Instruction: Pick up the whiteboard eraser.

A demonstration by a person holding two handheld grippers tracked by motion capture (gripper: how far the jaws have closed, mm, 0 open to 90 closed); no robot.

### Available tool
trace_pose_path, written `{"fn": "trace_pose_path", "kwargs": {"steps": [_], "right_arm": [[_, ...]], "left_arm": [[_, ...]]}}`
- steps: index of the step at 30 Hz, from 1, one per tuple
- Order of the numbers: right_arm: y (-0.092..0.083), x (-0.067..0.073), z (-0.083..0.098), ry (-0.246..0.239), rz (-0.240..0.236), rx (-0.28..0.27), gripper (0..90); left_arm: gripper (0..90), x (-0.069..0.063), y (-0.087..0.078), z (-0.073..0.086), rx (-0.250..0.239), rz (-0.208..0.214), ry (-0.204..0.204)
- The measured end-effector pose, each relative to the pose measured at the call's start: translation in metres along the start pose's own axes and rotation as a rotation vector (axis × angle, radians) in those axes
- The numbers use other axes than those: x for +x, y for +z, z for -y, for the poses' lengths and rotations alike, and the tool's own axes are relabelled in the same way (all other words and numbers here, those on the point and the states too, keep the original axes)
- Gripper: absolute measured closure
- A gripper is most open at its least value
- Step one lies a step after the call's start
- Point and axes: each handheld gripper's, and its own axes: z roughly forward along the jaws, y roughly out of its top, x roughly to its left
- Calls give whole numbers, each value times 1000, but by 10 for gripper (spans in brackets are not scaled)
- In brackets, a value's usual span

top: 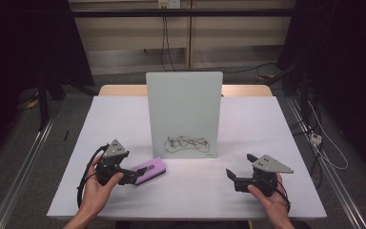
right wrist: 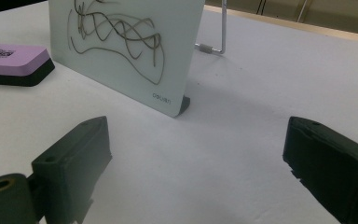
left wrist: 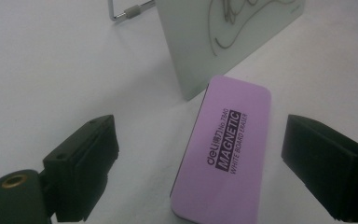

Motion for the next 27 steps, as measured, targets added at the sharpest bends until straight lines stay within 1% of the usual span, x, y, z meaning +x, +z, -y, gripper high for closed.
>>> {"fn": "trace_pose_path", "kwargs": {"steps": [2,3,4,5,6,8,9,10,11,12,13,14,15,17,18,19,20,21,22,23,24,25,26,27], "right_arm": [[0,-1,0,3,2,2,74],[1,-1,0,3,2,1,74],[1,-1,0,3,3,3,74],[1,-1,0,3,3,3,74],[0,-1,0,3,6,4,75],[0,-1,0,4,5,3,74],[0,-1,0,3,5,2,74],[0,-1,0,5,7,1,74],[0,-1,0,5,7,1,74],[0,-1,0,9,1,2,76],[0,-1,0,9,1,2,76],[0,-1,0,8,-2,4,77],[0,-1,0,10,-4,6,77],[0,-1,-1,17,-9,1,77],[0,0,-1,16,-11,1,77],[-1,0,-1,7,-11,2,77],[-1,0,-1,7,-11,2,77],[-1,0,-1,15,-14,2,76],[-1,0,-1,15,-14,2,76],[-1,0,-1,14,-10,0,76],[-1,0,-1,14,-10,0,76],[-1,-1,-1,14,-9,0,76],[-1,-1,-1,16,-7,2,78],[-1,-1,-1,16,-7,2,78]], "left_arm": [[106,1,0,-3,3,6,22],[106,0,-1,-4,14,-10,31],[105,1,0,-6,21,16,42],[105,1,0,-7,27,23,44],[104,1,0,-8,32,49,44],[103,1,-1,-11,13,37,49],[103,1,-1,-13,15,37,50],[103,0,-2,-16,20,25,54],[103,0,-2,-19,20,32,57],[102,1,-2,-21,19,56,67],[102,0,-2,-23,15,62,65],[94,0,-1,-26,18,88,67],[89,1,0,-29,28,113,65],[98,-2,1,-35,55,108,75],[98,-4,3,-38,71,105,88],[99,-5,4,-42,90,128,101],[99,-7,5,-44,96,143,108],[116,-9,6,-46,122,150,134],[116,-11,7,-46,130,152,140],[120,-11,9,-47,146,160,158],[120,-11,12,-46,159,165,157],[116,-11,14,-45,169,163,152],[125,-12,16,-43,181,147,155],[125,-13,17,-41,185,143,161]]}}
